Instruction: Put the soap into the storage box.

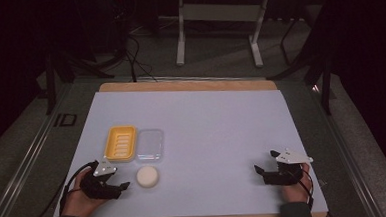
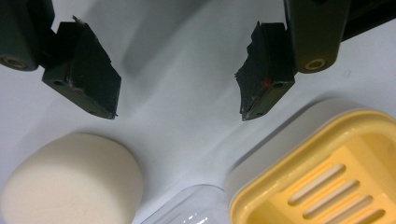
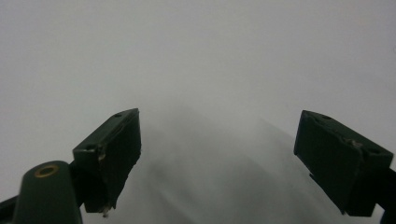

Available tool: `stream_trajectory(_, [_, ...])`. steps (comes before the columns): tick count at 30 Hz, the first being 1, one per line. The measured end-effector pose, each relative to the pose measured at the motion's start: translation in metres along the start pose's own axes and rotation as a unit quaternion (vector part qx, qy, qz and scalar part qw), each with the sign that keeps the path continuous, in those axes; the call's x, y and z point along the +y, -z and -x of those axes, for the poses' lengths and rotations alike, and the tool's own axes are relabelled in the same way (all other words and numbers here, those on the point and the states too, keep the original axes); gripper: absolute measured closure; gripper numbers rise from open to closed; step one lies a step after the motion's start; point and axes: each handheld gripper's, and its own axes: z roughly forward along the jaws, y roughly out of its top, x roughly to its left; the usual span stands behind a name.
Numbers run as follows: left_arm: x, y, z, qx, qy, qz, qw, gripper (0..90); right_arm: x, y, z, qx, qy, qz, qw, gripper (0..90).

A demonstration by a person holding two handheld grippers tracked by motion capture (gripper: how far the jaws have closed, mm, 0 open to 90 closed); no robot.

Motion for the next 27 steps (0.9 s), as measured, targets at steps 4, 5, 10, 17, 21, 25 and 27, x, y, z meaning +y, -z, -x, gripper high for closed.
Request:
stream_trajectory(4, [0.000,0.004,-0.003,-0.027,0.002,0.017,0.9995,29.6,0.000,0.000,0.000,0.001,-0.003,-0.002,1.0000,14.8])
stream_trajectory(5, [0.000,0.005,-0.004,-0.026,0.000,0.015,0.9995,29.6,0.000,0.000,0.000,0.001,-0.003,-0.001,1.0000,14.7])
stream_trajectory(10, [0.003,0.006,-0.004,-0.028,-0.012,0.005,0.9995,29.6,0.000,0.000,0.000,0.000,0.000,0.001,1.0000,14.8])
stream_trajectory(17, [0.008,0.008,-0.003,-0.030,-0.024,-0.001,0.9993,29.8,0.000,0.001,0.000,-0.001,0.000,0.004,1.0000,14.7])
stream_trajectory(21, [0.010,0.009,-0.002,-0.029,-0.029,-0.002,0.9992,29.7,-0.001,0.001,0.000,-0.001,-0.001,0.005,1.0000,14.7])
stream_trajectory(25, [0.014,0.010,0.000,-0.033,-0.035,-0.002,0.9989,29.7,-0.001,0.001,0.000,-0.001,0.000,0.006,1.0000,14.7])
stream_trajectory(27, [0.016,0.011,0.001,-0.034,-0.039,-0.002,0.9987,29.7,-0.001,0.001,0.000,-0.001,-0.001,0.006,1.0000,14.8])
